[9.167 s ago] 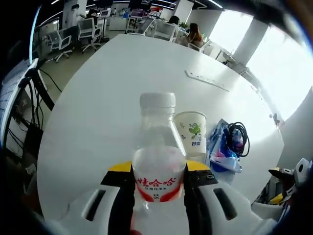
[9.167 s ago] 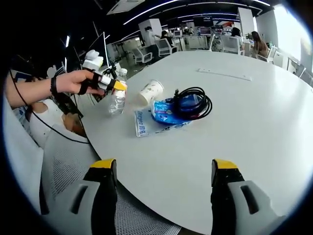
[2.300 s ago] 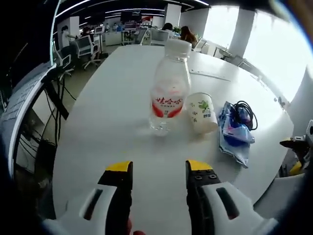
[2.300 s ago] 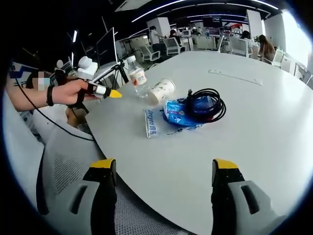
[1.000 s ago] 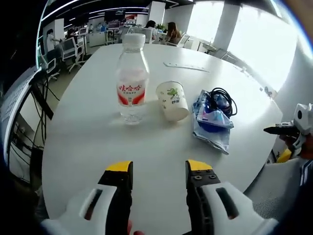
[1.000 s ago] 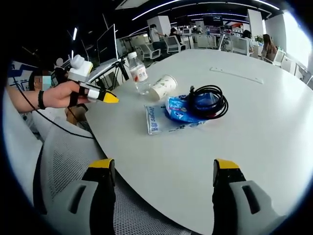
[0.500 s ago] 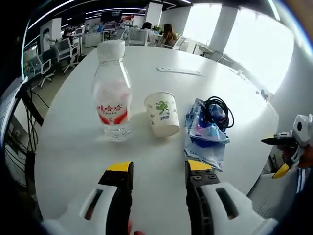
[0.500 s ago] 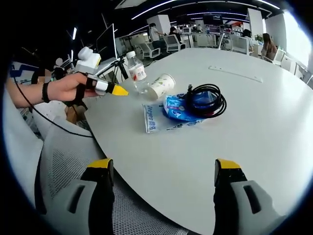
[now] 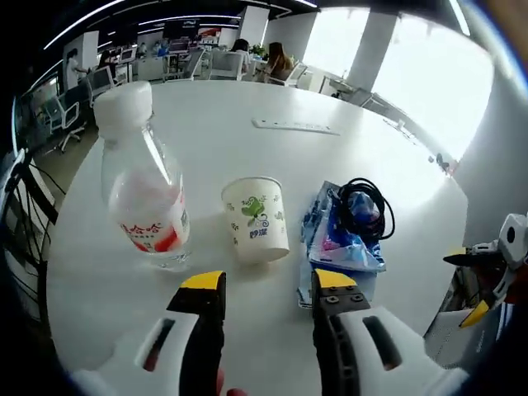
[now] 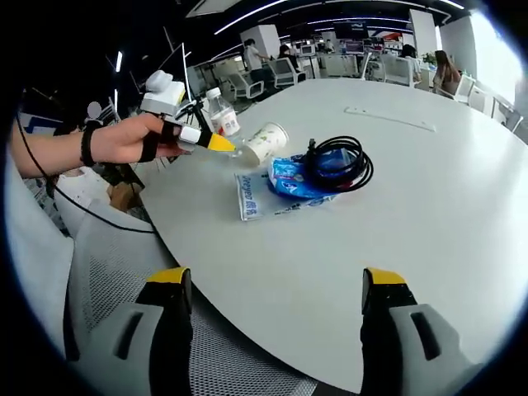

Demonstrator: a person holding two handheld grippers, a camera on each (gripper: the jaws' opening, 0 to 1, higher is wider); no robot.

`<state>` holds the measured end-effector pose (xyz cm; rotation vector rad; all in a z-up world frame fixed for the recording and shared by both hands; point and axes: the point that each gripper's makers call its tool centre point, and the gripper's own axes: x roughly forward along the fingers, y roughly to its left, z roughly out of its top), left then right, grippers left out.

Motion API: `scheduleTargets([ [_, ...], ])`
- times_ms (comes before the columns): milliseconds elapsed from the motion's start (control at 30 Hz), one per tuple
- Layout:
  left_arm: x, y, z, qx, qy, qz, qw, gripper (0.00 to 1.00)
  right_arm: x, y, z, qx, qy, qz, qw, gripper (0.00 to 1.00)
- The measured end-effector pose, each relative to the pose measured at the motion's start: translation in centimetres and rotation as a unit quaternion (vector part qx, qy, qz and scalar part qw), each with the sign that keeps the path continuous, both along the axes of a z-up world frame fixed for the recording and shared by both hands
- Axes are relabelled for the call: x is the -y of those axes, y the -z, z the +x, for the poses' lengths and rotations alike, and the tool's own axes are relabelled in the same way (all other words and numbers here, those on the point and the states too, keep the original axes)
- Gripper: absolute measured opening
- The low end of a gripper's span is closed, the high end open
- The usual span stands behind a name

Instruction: Arrange the tabletop items into an orderly group along one side of the table until the central work area is clear of visible clutter.

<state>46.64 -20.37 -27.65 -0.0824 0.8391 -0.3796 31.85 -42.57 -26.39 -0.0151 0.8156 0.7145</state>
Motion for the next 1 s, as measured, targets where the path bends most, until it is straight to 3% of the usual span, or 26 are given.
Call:
scheduleTargets([
  [700,1.4,0.7,2.2,-0.009,-0.044,-0.015,0.9989,0.42,1.1,0.2,0.3,-0.005,0.010,0.003,0.9999,0.84],
  [1000,1.5,1.8,3.1,-0.020,-0.059,0.000,0.9981,0.45,0.7,0.4,0.7,-0.009,0.012,0.010,0.9998,0.84],
])
